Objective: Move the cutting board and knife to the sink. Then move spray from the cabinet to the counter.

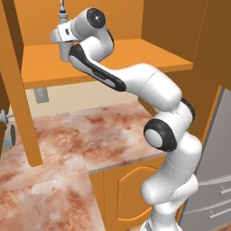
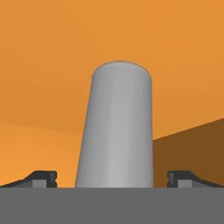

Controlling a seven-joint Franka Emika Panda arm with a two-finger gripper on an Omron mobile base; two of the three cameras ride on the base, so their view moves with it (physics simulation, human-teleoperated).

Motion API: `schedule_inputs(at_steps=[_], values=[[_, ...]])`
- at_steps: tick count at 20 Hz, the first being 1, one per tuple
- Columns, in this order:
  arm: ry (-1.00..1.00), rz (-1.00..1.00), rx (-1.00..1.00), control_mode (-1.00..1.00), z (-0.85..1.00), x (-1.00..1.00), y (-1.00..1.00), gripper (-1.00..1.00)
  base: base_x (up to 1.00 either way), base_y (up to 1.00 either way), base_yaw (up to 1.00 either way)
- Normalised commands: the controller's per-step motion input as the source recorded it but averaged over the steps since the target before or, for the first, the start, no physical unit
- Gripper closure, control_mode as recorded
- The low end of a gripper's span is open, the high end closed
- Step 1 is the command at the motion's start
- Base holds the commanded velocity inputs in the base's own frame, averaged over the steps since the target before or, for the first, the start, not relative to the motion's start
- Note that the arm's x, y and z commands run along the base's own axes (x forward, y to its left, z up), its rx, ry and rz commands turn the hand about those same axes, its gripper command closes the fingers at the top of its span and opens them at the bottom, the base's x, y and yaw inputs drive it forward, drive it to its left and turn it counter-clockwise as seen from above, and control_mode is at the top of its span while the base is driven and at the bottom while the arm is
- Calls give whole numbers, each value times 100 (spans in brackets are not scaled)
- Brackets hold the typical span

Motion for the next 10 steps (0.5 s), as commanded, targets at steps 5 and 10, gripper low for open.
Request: schedule_inputs(at_steps=[5, 10], values=[[0, 0, 0, -100, -1, 27, 9, -100, 0, 0, 0], [0, 0, 0, -100, 0, 20, 10, 100, 0, 0, 0]])
